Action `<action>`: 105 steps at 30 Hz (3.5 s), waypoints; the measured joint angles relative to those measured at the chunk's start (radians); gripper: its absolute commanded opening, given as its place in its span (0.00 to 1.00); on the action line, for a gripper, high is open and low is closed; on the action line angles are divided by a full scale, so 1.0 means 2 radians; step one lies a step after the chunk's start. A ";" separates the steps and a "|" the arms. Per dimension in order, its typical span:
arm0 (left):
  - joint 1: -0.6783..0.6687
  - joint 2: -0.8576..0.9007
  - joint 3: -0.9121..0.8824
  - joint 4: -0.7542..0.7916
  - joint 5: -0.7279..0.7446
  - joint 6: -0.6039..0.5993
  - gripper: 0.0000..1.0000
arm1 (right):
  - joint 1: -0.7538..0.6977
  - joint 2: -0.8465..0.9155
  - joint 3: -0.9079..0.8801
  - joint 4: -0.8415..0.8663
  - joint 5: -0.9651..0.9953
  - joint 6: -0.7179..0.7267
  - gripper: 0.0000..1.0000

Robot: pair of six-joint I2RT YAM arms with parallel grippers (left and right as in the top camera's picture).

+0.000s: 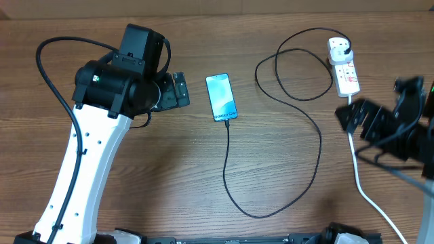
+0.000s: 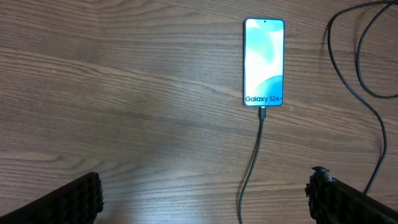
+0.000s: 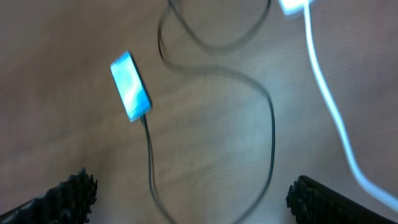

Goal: Plug charger to phone and switch on socket

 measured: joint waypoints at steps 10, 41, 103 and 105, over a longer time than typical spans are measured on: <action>0.000 0.000 0.000 0.000 0.000 0.000 1.00 | 0.000 -0.025 -0.020 -0.073 -0.007 0.001 1.00; 0.000 0.000 0.000 0.000 0.000 0.000 1.00 | 0.060 -0.087 -0.137 0.134 0.008 -0.019 1.00; 0.000 0.000 0.000 0.000 0.000 0.000 1.00 | 0.153 -0.553 -0.736 0.794 0.063 -0.056 1.00; 0.000 0.000 0.000 0.000 0.000 0.000 0.99 | 0.153 -0.553 -0.736 0.776 0.064 -0.060 1.00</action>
